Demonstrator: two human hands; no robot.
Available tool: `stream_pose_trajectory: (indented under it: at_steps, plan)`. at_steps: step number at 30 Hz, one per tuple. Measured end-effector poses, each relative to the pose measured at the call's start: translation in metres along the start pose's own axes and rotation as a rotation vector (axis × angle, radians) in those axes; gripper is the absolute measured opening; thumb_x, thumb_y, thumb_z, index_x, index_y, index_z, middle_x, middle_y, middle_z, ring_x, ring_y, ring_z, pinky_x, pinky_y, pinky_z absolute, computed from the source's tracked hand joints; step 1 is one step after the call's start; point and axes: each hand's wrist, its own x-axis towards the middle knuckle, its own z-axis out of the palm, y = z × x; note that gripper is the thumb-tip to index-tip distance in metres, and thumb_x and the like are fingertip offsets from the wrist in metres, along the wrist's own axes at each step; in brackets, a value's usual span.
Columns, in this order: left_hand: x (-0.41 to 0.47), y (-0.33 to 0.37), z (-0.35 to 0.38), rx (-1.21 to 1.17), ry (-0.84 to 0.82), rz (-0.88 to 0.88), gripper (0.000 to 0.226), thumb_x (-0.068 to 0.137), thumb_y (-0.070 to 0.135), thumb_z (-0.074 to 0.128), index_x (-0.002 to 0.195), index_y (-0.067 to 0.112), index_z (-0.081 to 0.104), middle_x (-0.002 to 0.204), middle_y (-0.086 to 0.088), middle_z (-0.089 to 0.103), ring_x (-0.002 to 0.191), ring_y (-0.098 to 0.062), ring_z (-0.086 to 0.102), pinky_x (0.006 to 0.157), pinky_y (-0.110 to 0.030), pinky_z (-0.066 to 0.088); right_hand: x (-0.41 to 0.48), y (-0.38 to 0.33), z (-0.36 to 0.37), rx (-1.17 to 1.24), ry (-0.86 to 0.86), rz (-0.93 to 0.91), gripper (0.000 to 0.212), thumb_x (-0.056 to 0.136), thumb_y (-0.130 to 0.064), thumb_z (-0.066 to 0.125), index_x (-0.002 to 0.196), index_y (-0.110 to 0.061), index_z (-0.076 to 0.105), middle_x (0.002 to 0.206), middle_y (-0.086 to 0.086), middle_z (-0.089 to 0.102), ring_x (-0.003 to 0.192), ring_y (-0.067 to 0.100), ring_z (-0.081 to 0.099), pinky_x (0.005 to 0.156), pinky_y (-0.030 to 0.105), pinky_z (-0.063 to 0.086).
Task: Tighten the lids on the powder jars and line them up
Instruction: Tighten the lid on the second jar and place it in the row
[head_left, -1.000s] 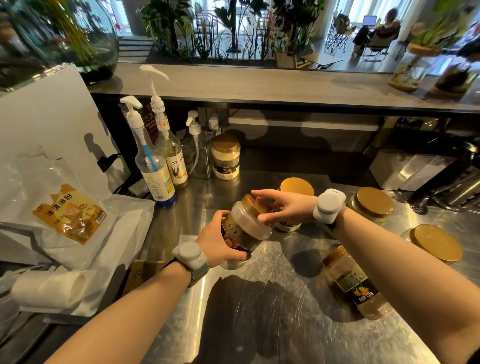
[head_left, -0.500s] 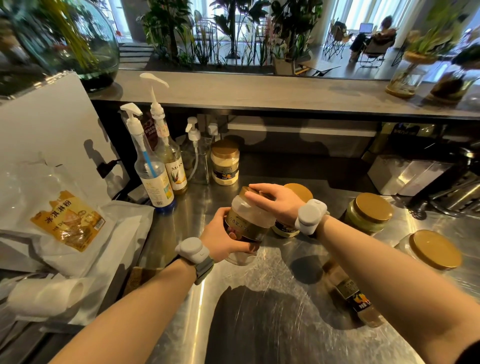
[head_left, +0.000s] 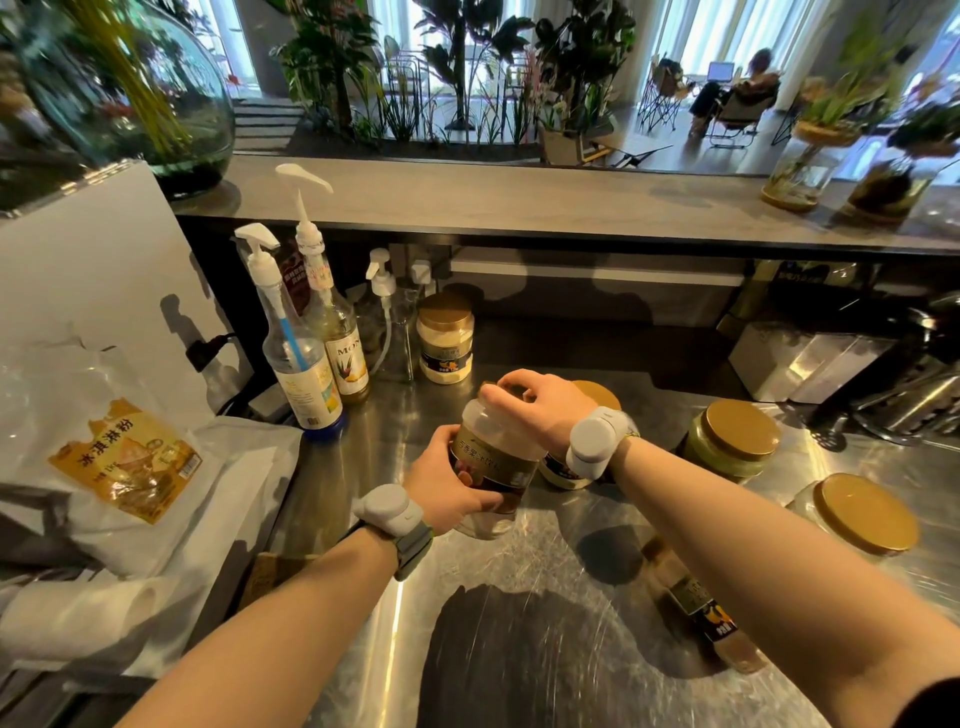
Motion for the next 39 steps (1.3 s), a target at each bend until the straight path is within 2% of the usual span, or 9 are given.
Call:
stream_pose_trajectory:
  at_steps: [11, 15, 18, 21, 25, 29, 33, 36, 39]
  plan:
    - [0.008, 0.004, 0.004, -0.122, -0.001, -0.013, 0.086, 0.062, 0.018, 0.087, 0.13, 0.023, 0.035, 0.104, 0.016, 0.054, 0.105, -0.01, 0.056, 0.093, -0.025, 0.044, 0.012, -0.003, -0.006, -0.039, 0.003, 0.029, 0.067, 0.08, -0.077, 0.036, 0.125, -0.029, 0.053, 0.118, -0.002, 0.062, 0.103, 0.019, 0.06, 0.085, 0.034, 0.055]
    - [0.019, 0.009, -0.001, -0.122, 0.036, -0.005, 0.089, 0.06, 0.021, 0.088, 0.131, 0.022, 0.035, 0.108, 0.014, 0.054, 0.107, -0.01, 0.053, 0.093, -0.023, 0.044, 0.019, 0.0, -0.01, 0.087, -0.031, 0.032, 0.075, 0.079, -0.075, 0.042, 0.138, -0.028, 0.043, 0.137, -0.001, 0.052, 0.123, 0.023, 0.05, 0.098, 0.037, 0.045]
    - [0.026, 0.014, -0.004, -0.162, 0.058, 0.019, 0.09, 0.057, 0.016, 0.089, 0.13, 0.019, 0.037, 0.104, 0.017, 0.054, 0.103, -0.008, 0.054, 0.085, -0.015, 0.044, 0.029, 0.004, -0.011, 0.284, -0.011, 0.093, 0.082, 0.076, -0.08, 0.038, 0.139, -0.028, 0.04, 0.139, 0.001, 0.05, 0.126, 0.025, 0.048, 0.106, 0.045, 0.04]
    - [0.04, 0.017, -0.009, -0.161, 0.103, 0.019, 0.096, 0.053, 0.022, 0.091, 0.132, 0.02, 0.036, 0.108, 0.013, 0.056, 0.108, -0.012, 0.055, 0.094, -0.025, 0.046, 0.045, 0.009, -0.018, 0.422, 0.026, 0.195, 0.071, 0.086, -0.07, 0.034, 0.133, -0.017, 0.045, 0.127, 0.003, 0.055, 0.112, 0.023, 0.054, 0.096, 0.04, 0.044]
    - [0.062, 0.025, -0.015, -0.147, 0.125, 0.0, 0.101, 0.054, 0.023, 0.091, 0.136, 0.019, 0.032, 0.112, 0.009, 0.052, 0.111, -0.013, 0.052, 0.1, -0.03, 0.045, 0.062, 0.016, -0.03, 0.568, -0.094, 0.445, 0.068, 0.088, -0.067, 0.036, 0.12, -0.012, 0.057, 0.118, 0.01, 0.062, 0.097, 0.025, 0.059, 0.071, 0.035, 0.051]
    - [0.084, 0.031, -0.017, -0.105, 0.132, -0.021, 0.106, 0.051, 0.027, 0.092, 0.137, 0.02, 0.031, 0.118, 0.006, 0.052, 0.115, -0.016, 0.051, 0.104, -0.038, 0.044, 0.079, 0.016, -0.041, 0.732, -0.213, 0.595, 0.066, 0.089, -0.062, 0.042, 0.119, -0.005, 0.057, 0.118, 0.016, 0.064, 0.108, 0.031, 0.06, 0.088, 0.041, 0.05]
    - [0.108, 0.036, -0.018, -0.096, 0.107, -0.033, 0.106, 0.051, 0.029, 0.092, 0.137, 0.019, 0.03, 0.129, -0.001, 0.052, 0.121, -0.018, 0.05, 0.106, -0.04, 0.043, 0.102, 0.022, -0.043, 0.788, -0.154, 0.553, 0.054, 0.092, -0.052, 0.045, 0.117, -0.006, 0.057, 0.107, 0.016, 0.065, 0.1, 0.03, 0.063, 0.088, 0.043, 0.054]
    - [0.126, 0.038, -0.02, -0.079, 0.075, -0.053, 0.096, 0.059, 0.022, 0.09, 0.135, 0.017, 0.031, 0.132, -0.002, 0.051, 0.123, -0.019, 0.047, 0.106, -0.038, 0.042, 0.122, 0.029, -0.046, 0.783, -0.135, 0.503, 0.043, 0.092, -0.041, 0.051, 0.117, -0.006, 0.058, 0.106, 0.015, 0.067, 0.099, 0.031, 0.064, 0.071, 0.04, 0.056]
    - [0.144, 0.036, -0.018, -0.032, 0.039, -0.091, 0.085, 0.067, 0.018, 0.085, 0.134, 0.013, 0.033, 0.134, -0.004, 0.05, 0.128, -0.02, 0.045, 0.104, -0.033, 0.039, 0.143, 0.035, -0.046, 0.673, -0.108, 0.476, 0.023, 0.093, -0.028, 0.054, 0.097, -0.006, 0.061, 0.108, 0.018, 0.064, 0.103, 0.033, 0.062, 0.078, 0.044, 0.054]
